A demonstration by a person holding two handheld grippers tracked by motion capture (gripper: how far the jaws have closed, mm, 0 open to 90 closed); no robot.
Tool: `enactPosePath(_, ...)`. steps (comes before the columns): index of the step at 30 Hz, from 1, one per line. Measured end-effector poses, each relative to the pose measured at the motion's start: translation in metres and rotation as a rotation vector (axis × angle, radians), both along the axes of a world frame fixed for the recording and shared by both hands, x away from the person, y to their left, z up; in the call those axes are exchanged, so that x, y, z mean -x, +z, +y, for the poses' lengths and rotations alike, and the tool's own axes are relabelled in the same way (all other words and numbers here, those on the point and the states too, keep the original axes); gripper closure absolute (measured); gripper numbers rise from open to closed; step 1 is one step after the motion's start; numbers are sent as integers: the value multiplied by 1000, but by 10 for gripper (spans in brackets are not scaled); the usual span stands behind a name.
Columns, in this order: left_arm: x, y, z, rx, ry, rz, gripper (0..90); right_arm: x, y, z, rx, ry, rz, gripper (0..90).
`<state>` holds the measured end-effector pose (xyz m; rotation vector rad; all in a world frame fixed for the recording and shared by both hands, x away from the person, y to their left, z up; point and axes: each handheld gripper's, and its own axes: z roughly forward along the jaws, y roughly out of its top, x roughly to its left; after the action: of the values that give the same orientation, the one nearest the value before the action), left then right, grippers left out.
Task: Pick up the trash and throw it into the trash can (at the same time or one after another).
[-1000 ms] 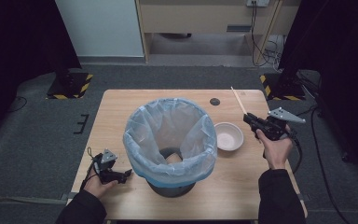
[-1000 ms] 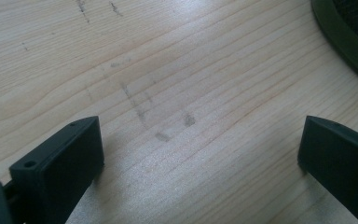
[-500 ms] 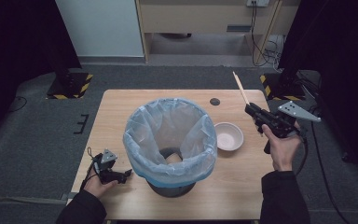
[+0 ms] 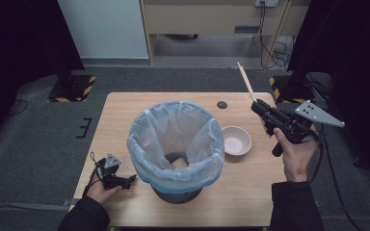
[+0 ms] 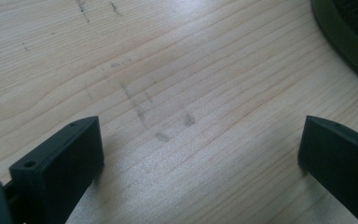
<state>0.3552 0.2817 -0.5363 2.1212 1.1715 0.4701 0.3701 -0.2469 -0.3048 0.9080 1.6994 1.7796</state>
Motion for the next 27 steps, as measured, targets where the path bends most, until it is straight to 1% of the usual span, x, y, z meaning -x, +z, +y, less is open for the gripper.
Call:
enactPosePath(2,0,0,0,0,0,0,0,5,6,4,-3,17,-21,801)
enactPosePath(9,0,0,0,0,0,0,0,19,21,15,-1,63,-70,801)
enactPosePath(14,0,0,0,0,0,0,0,26,28,20,-12,98,-91,801)
enactPosePath(16,0,0,0,0,0,0,0,29,31,23,-11,104,-103,801)
enactPosePath(20,0,0,0,0,0,0,0,34,36,29,-8,126,-118,801)
enactPosePath(27,0,0,0,0,0,0,0,42,44,41,-3,171,-128,801)
